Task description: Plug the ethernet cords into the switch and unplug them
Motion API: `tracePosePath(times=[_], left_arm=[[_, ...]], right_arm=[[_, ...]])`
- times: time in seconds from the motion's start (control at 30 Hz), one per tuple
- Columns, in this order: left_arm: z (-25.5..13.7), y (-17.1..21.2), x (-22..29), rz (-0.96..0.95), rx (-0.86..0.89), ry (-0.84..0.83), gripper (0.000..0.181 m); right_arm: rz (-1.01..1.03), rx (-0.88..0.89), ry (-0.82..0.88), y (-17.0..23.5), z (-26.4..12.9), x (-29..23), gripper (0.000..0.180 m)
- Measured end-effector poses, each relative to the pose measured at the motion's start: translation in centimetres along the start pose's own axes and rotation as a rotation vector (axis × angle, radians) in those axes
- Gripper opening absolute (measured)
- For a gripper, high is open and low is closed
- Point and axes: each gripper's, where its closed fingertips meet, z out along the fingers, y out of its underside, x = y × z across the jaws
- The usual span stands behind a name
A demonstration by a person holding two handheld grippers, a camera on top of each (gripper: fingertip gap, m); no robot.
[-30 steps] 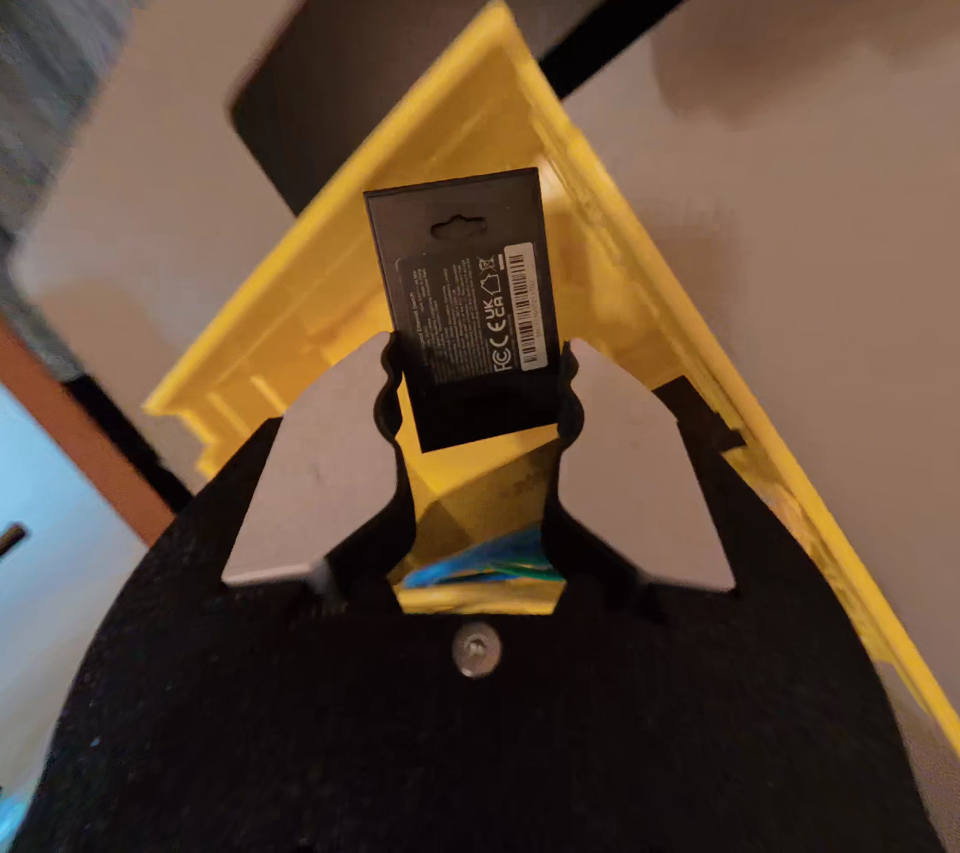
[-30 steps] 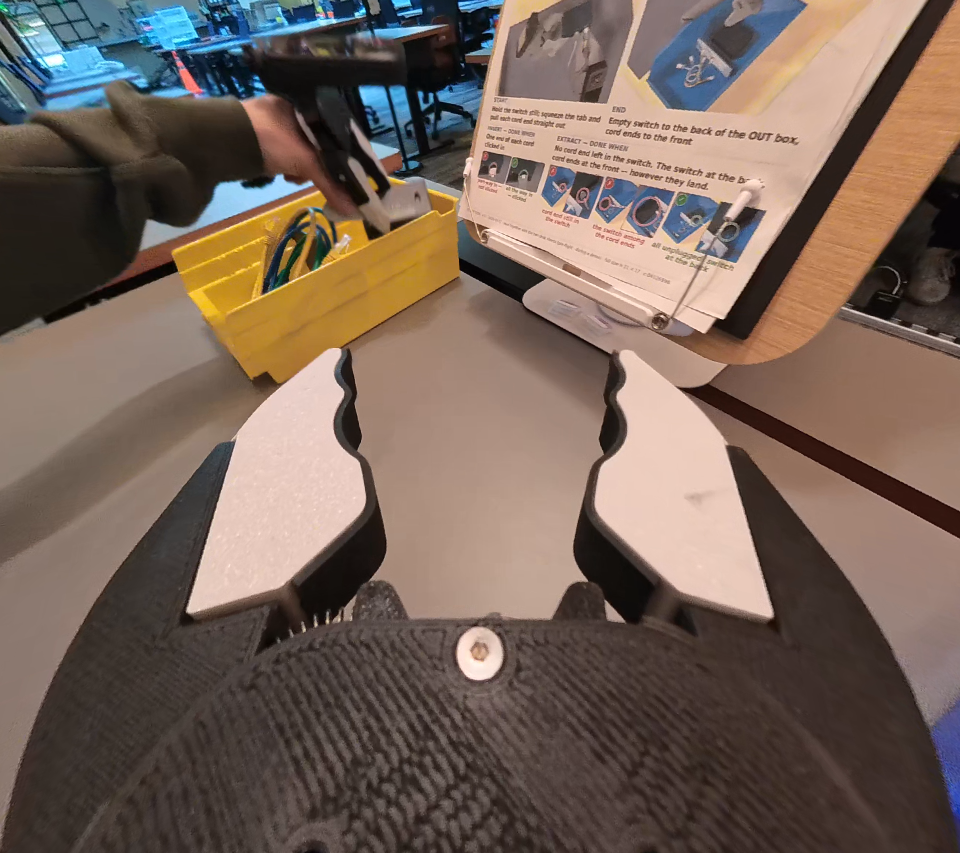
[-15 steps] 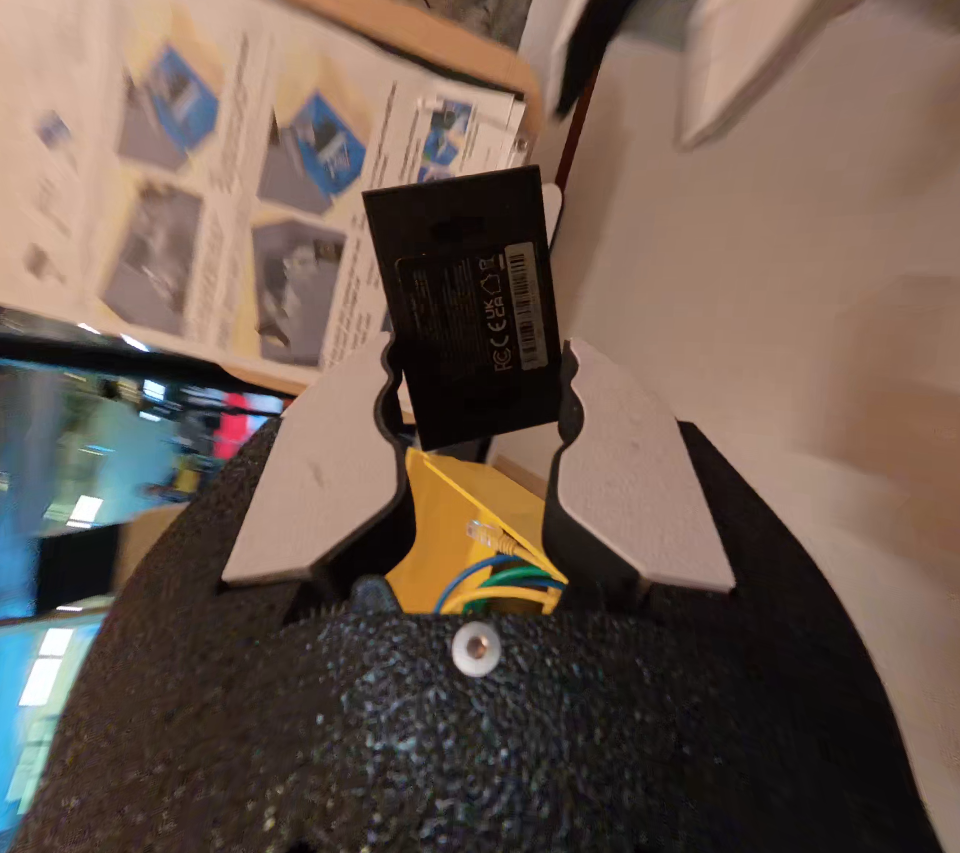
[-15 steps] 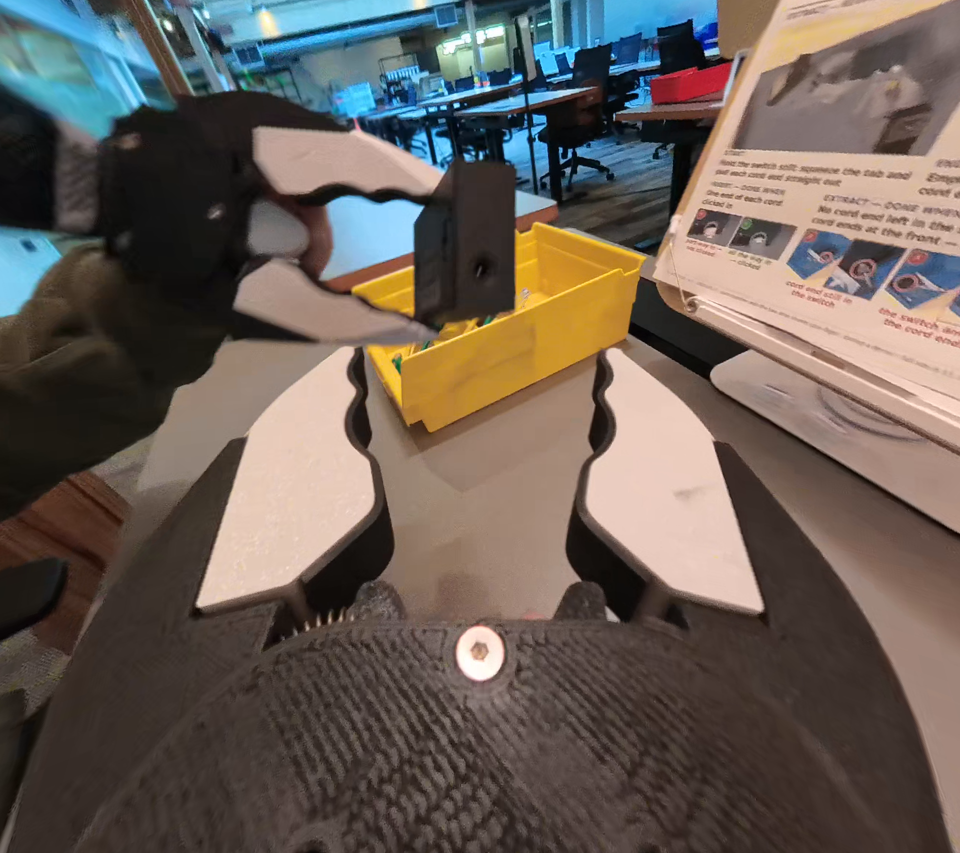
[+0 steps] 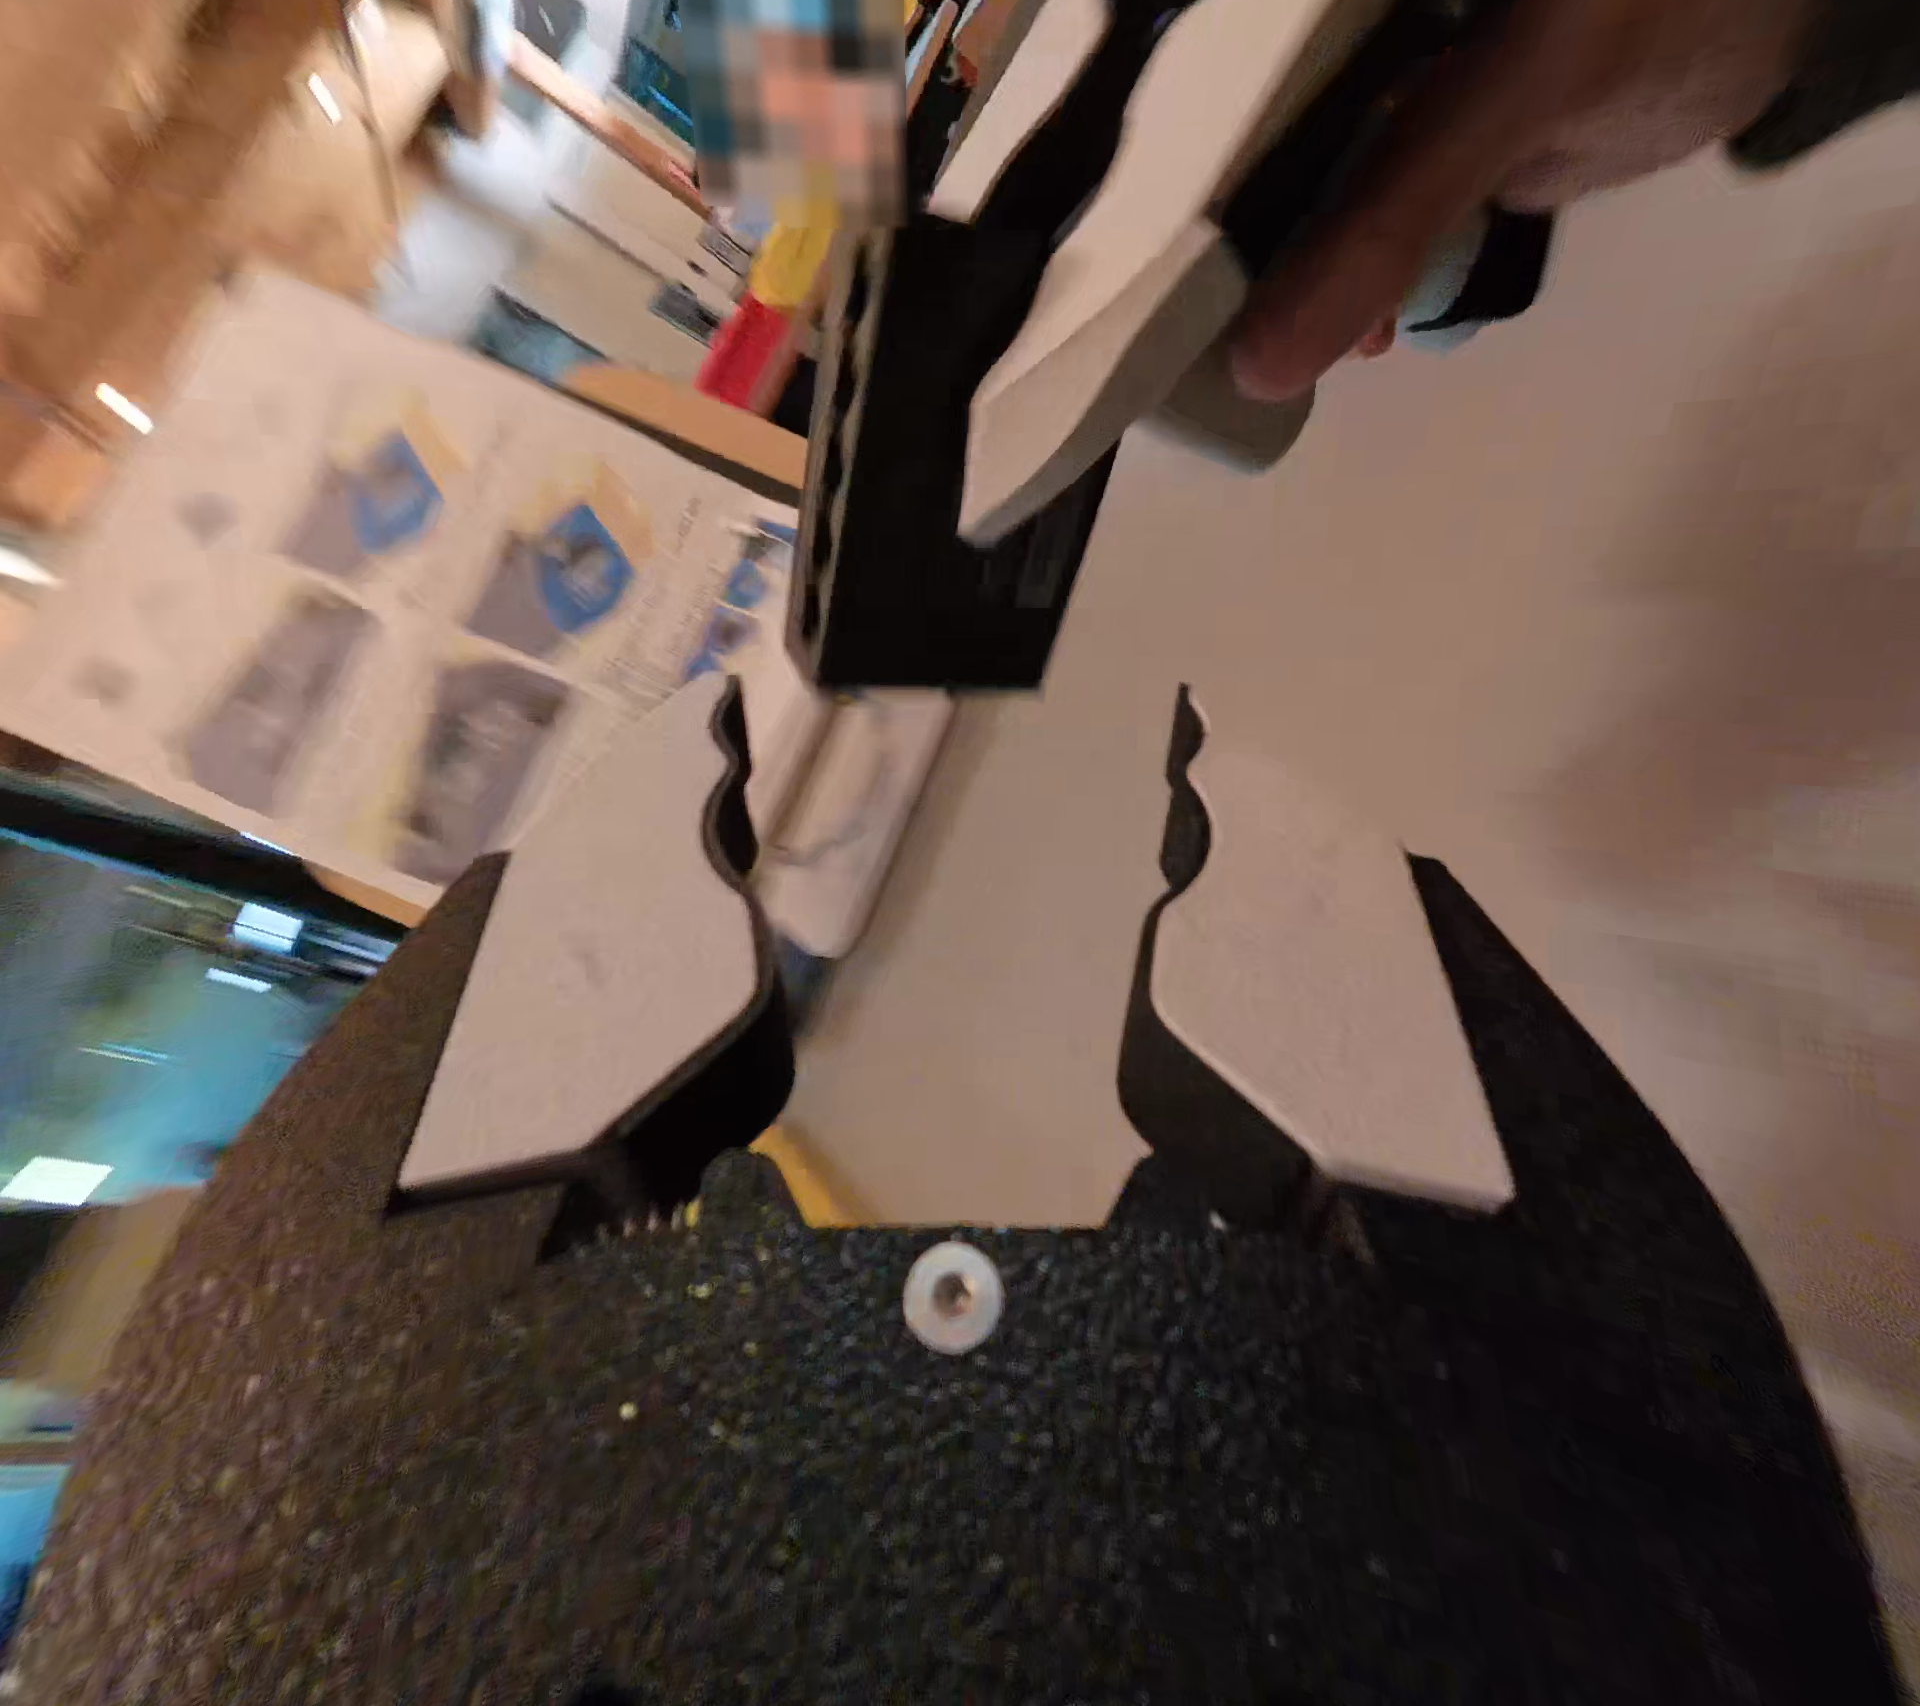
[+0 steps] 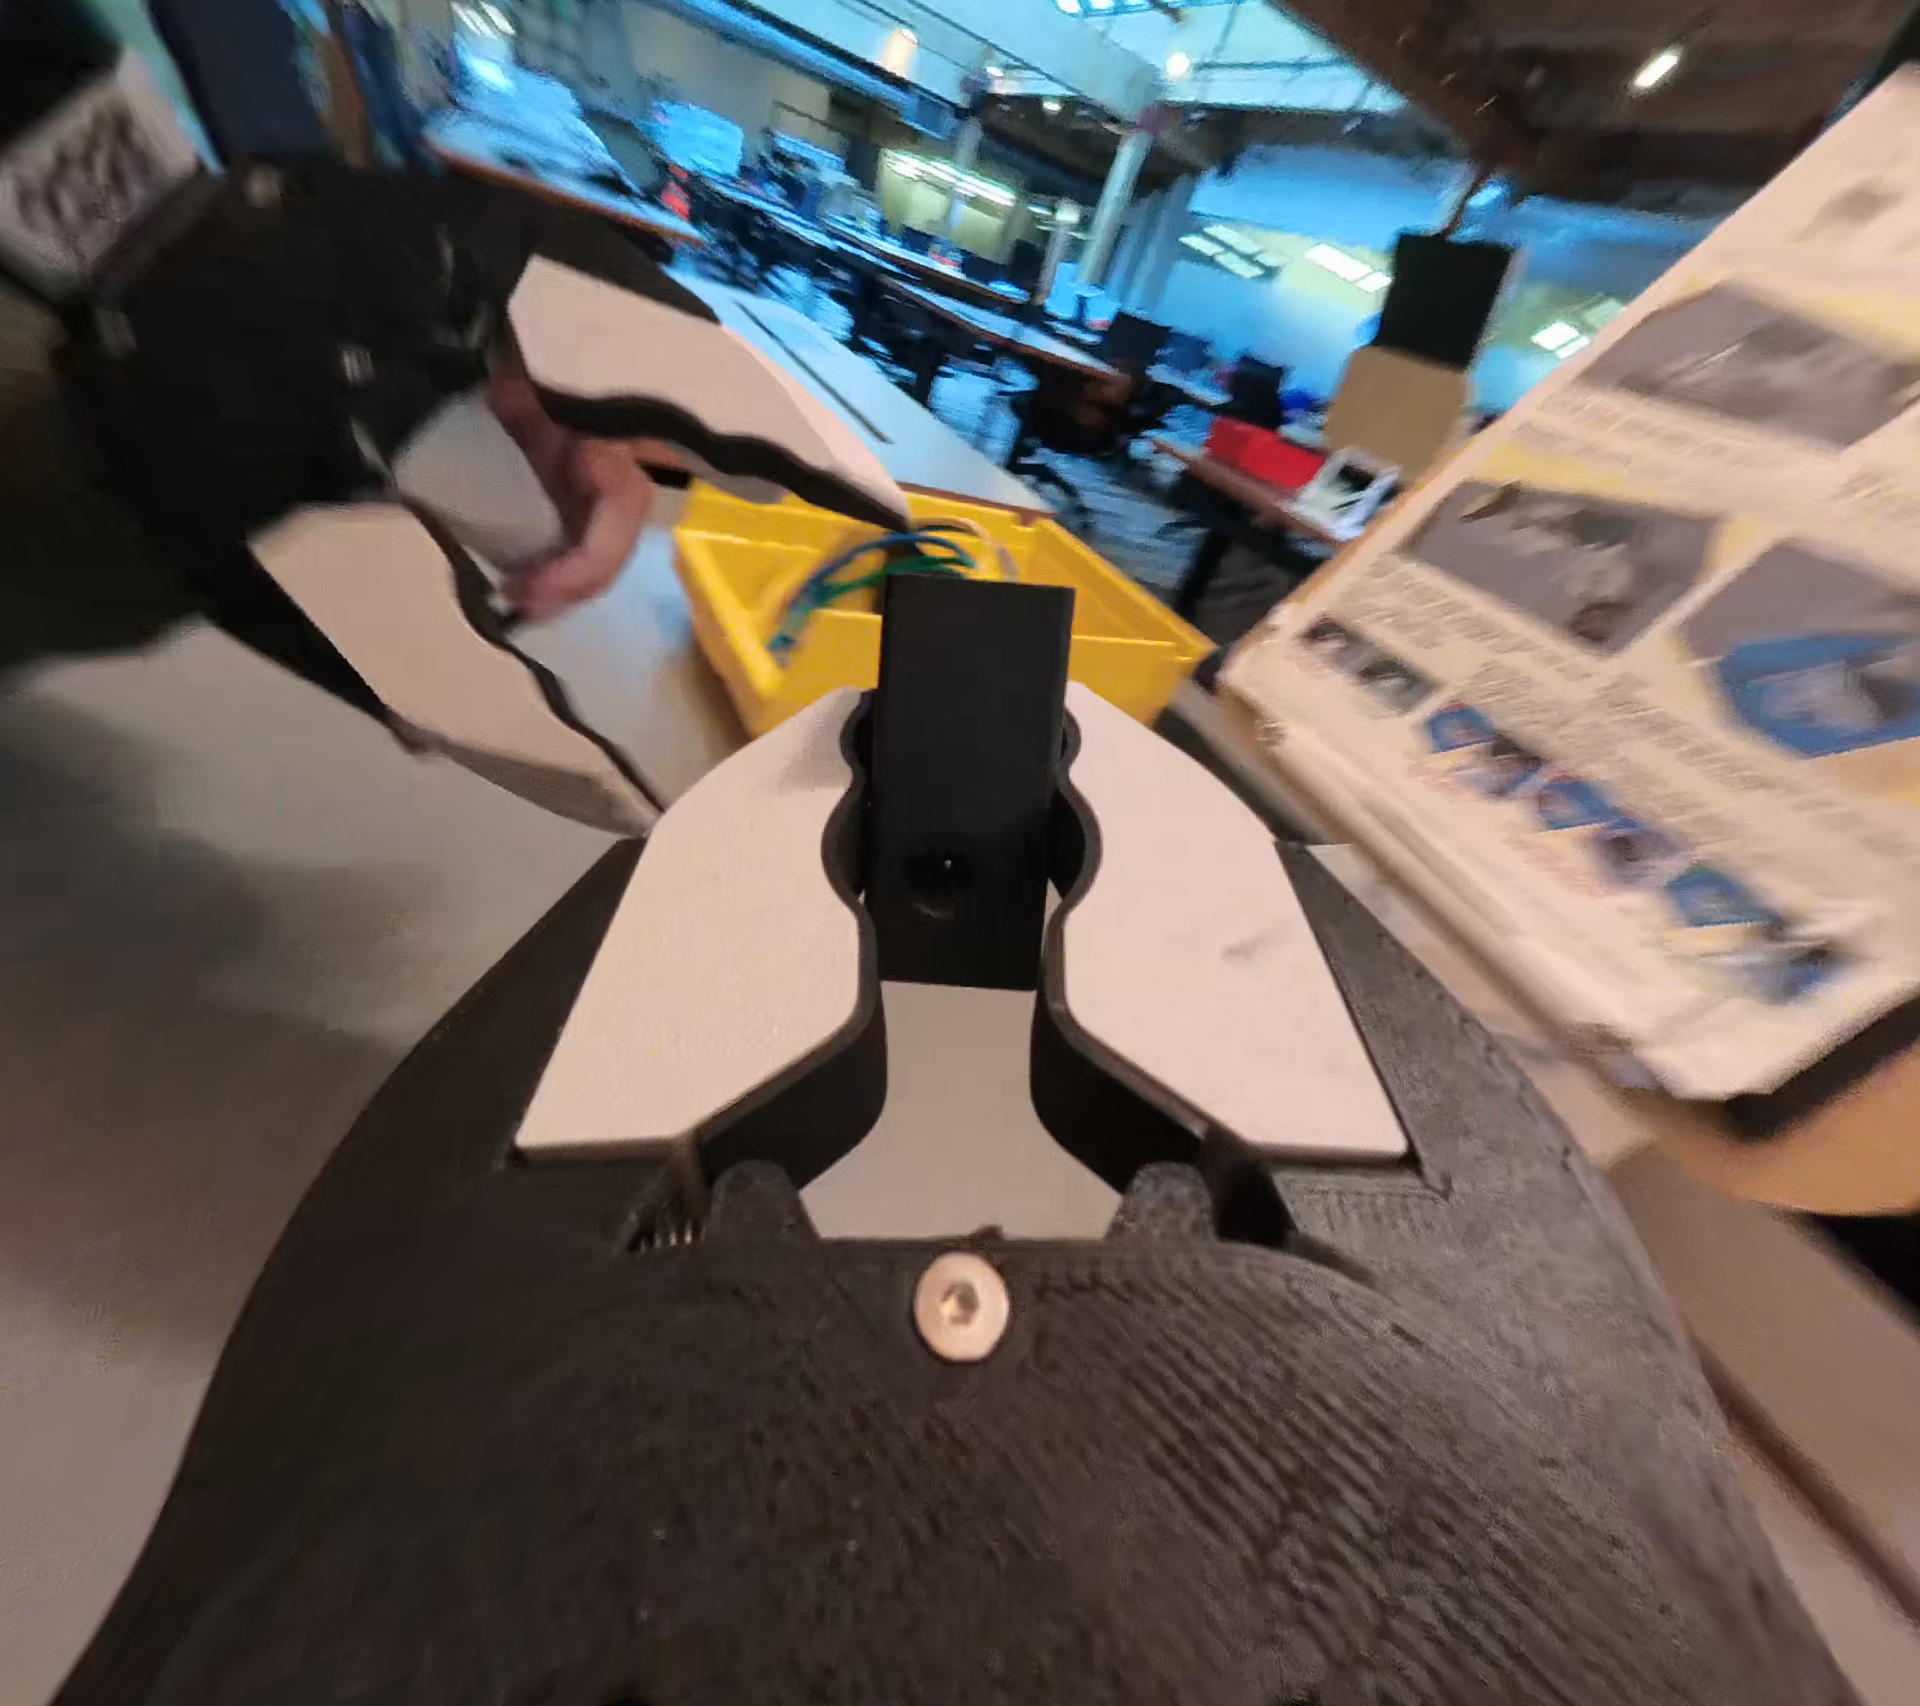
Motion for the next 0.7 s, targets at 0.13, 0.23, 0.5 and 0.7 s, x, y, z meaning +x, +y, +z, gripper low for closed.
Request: tracePosePath(times=[0.13, 0.23, 0.5, 0.7], left_arm=[[-0.9, -0.5, -0.1, -0.761, 0.137, 0.207, 0.094], [-0.4, 0.0, 0.7, -1.193, 0.156, 0.427, 0.093], [-2.1, -1.6, 3.2, -1.805, 0.305, 1.159, 0.051], [-1.0, -1.0, 3.7, -1.921, 0.252, 1.132, 0.045]], right_arm=[[-0.367, -0.050, 0.060, 0.0, -1.5, -0.8, 0.030], [-0.596, -0.081, 0.061, 0.7, -1.3, -2.8, 0.029], [-0.899, -0.062, -0.017, 0.8, -0.6, -7.3, 0.029], [-1.053, -0.124, -0.045, 1.9, -0.5, -7.7, 0.029]])
